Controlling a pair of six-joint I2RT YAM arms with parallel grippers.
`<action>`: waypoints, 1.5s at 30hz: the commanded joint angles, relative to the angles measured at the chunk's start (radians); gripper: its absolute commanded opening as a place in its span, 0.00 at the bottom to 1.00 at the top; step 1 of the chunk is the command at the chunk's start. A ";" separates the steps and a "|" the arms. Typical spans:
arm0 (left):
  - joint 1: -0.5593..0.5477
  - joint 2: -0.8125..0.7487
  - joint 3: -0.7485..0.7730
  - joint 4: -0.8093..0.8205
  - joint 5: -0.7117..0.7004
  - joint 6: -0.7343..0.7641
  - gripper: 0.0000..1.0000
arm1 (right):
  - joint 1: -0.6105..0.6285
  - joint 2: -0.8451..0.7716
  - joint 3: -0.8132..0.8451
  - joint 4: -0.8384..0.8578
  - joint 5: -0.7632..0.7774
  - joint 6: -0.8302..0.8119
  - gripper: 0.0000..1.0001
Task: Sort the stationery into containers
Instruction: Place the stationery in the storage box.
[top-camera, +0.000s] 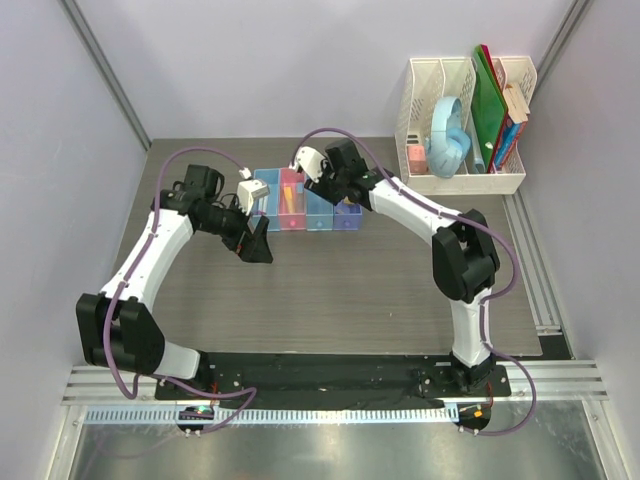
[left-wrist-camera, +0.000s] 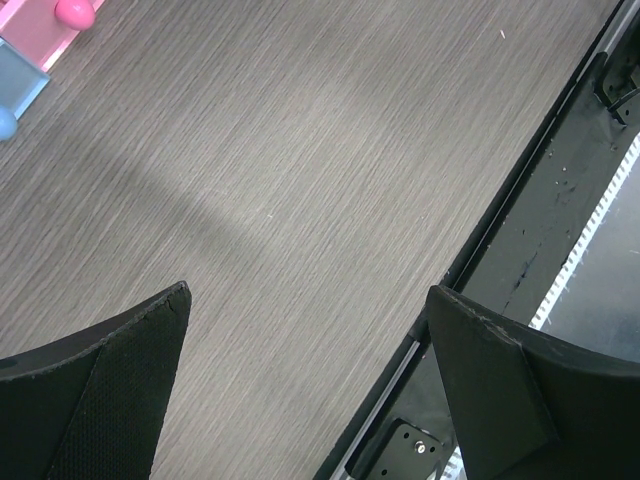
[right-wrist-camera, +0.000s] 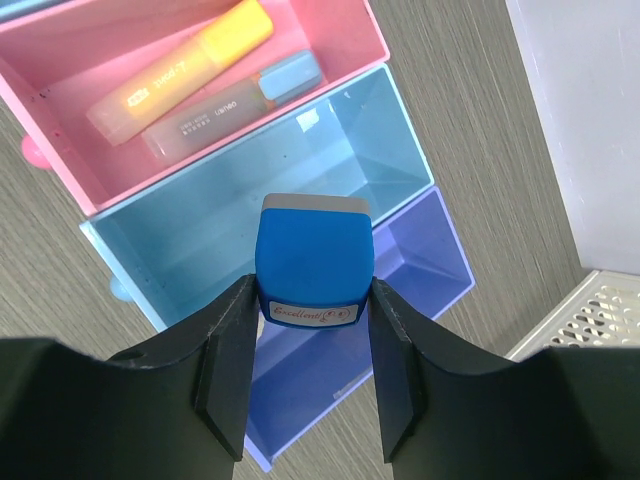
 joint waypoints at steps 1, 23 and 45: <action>0.006 -0.034 0.001 0.014 0.009 -0.003 1.00 | 0.006 0.004 0.068 0.017 -0.023 0.014 0.29; 0.006 -0.052 -0.015 0.029 0.038 -0.009 1.00 | 0.006 0.044 0.096 -0.002 -0.027 0.019 0.28; 0.006 -0.072 -0.009 0.003 0.054 0.005 1.00 | -0.005 0.099 0.103 0.000 -0.026 0.011 0.27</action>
